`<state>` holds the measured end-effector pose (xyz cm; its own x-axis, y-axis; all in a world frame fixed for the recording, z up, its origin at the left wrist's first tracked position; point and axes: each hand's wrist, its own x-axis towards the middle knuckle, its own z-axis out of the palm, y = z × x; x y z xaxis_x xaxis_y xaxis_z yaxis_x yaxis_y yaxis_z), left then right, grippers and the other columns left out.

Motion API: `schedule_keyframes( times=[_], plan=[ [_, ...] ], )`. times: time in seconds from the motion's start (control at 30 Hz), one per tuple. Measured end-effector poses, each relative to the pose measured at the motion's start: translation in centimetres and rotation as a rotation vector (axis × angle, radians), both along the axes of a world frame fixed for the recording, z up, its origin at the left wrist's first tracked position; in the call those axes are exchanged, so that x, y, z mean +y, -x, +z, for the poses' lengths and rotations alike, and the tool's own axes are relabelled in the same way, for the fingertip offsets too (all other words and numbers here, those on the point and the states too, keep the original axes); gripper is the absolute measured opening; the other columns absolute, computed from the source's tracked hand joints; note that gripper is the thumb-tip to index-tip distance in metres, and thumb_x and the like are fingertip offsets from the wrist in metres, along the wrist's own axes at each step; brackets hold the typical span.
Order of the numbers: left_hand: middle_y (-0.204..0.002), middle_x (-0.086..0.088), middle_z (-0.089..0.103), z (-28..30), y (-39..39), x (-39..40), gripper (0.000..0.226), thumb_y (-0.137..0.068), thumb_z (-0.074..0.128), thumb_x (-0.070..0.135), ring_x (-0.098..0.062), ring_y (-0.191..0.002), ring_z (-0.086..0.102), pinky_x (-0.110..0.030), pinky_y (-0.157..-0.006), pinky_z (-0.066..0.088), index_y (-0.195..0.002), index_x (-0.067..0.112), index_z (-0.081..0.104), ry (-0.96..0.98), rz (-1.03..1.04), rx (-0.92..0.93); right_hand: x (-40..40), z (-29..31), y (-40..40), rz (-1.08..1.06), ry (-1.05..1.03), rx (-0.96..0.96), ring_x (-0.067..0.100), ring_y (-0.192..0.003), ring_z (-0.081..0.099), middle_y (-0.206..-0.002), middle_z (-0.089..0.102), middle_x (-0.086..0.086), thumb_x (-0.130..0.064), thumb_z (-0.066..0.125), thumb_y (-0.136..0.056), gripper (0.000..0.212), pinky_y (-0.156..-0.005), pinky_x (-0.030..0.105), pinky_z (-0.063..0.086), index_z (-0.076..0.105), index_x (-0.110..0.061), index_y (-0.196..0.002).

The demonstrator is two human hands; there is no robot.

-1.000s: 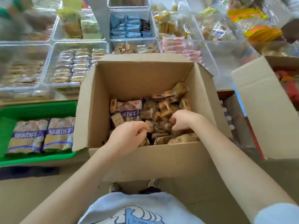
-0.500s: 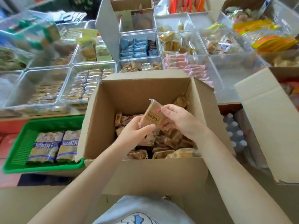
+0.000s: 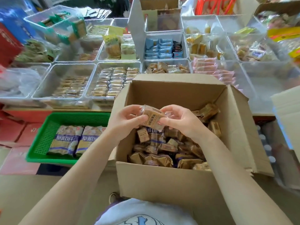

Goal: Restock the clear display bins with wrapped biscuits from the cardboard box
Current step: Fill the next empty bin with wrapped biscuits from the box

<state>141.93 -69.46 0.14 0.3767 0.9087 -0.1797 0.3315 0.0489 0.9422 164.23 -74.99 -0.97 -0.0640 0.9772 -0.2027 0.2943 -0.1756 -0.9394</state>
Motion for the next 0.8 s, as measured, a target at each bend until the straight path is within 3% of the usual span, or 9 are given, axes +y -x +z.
schedule_keyframes(
  times=[0.13,0.27,0.33,0.43,0.53,0.67,0.73,0.8],
  plan=[
    [-0.102,-0.001,0.076,-0.7,6.5,2.9,0.036,-0.083,0.077,0.030,-0.021,-0.094,0.071,-0.037,-0.080,0.058,-0.117,0.027,0.069,-0.013,0.011,-0.044,3.7,0.1,6.7,0.004,-0.128,-0.150,0.006,-0.085,0.066,-0.102,0.070,-0.011,-0.031,0.075,-0.089,0.024,-0.073,0.017,0.054,0.066,-0.031,-0.112],
    [-0.111,0.010,0.071,-1.6,16.4,8.5,0.037,-0.093,0.071,0.021,-0.005,-0.097,0.069,-0.024,-0.083,0.058,-0.124,0.039,0.061,-0.039,0.011,-0.034,9.9,-0.5,15.9,-0.093,-0.266,-0.205,0.012,-0.084,0.065,-0.099,0.070,-0.004,-0.023,0.076,-0.089,0.027,-0.073,0.024,0.055,0.067,-0.024,-0.114],
    [-0.110,0.013,0.070,-3.4,23.1,12.2,0.031,-0.095,0.068,0.022,-0.003,-0.097,0.068,-0.023,-0.084,0.056,-0.121,0.040,0.063,-0.065,0.050,0.028,13.9,-0.8,21.7,-0.147,-0.275,-0.216,0.009,-0.079,0.063,-0.094,0.069,-0.004,-0.021,0.076,-0.089,0.026,-0.070,0.020,0.053,0.064,-0.025,-0.111],
    [-0.109,0.008,0.072,-7.3,33.0,18.2,0.021,-0.096,0.065,0.019,-0.013,-0.102,0.068,-0.031,-0.089,0.053,-0.113,0.030,0.070,-0.058,0.155,0.178,20.3,-1.5,30.5,-0.176,-0.251,-0.291,0.006,-0.076,0.063,-0.089,0.067,-0.007,-0.021,0.078,-0.087,0.024,-0.066,0.017,0.052,0.063,-0.025,-0.107],
    [-0.119,-0.001,0.068,-10.7,40.7,23.1,0.028,-0.095,0.062,0.016,-0.019,-0.111,0.063,-0.029,-0.094,0.044,-0.122,0.018,0.069,-0.074,0.182,0.376,26.4,-2.9,38.1,-0.126,-0.161,-0.377,0.010,-0.085,0.064,-0.097,0.064,-0.001,-0.019,0.075,-0.088,0.027,-0.067,0.012,0.049,0.061,-0.021,-0.111],
    [-0.156,-0.009,0.040,-13.2,46.7,28.2,0.058,-0.092,0.063,0.023,-0.025,-0.144,0.036,-0.039,-0.117,0.028,-0.148,0.016,0.048,-0.206,0.145,0.621,33.2,-4.9,44.5,-0.146,-0.122,-0.506,0.012,-0.088,0.059,-0.101,0.062,-0.001,-0.025,0.074,-0.088,0.027,-0.070,0.015,0.044,0.062,-0.019,-0.111],
    [-0.168,-0.007,0.012,-14.2,48.3,30.3,0.074,-0.095,0.057,0.030,-0.023,-0.155,0.010,-0.046,-0.125,0.013,-0.159,0.021,0.023,-0.273,0.009,0.806,36.0,-6.0,46.6,-0.188,-0.105,-0.517,0.013,-0.087,0.061,-0.095,0.062,-0.006,-0.028,0.074,-0.089,0.023,-0.072,0.023,0.048,0.060,-0.023,-0.106],
    [-0.169,-0.002,-0.013,-15.6,49.4,31.7,0.082,-0.098,0.050,0.034,-0.021,-0.155,-0.012,-0.049,-0.126,0.000,-0.162,0.026,-0.001,-0.280,-0.138,0.917,38.5,-7.6,48.2,-0.186,-0.057,-0.544,0.012,-0.089,0.061,-0.095,0.061,-0.008,-0.028,0.074,-0.090,0.022,-0.076,0.025,0.051,0.058,-0.026,-0.105]
  ],
)
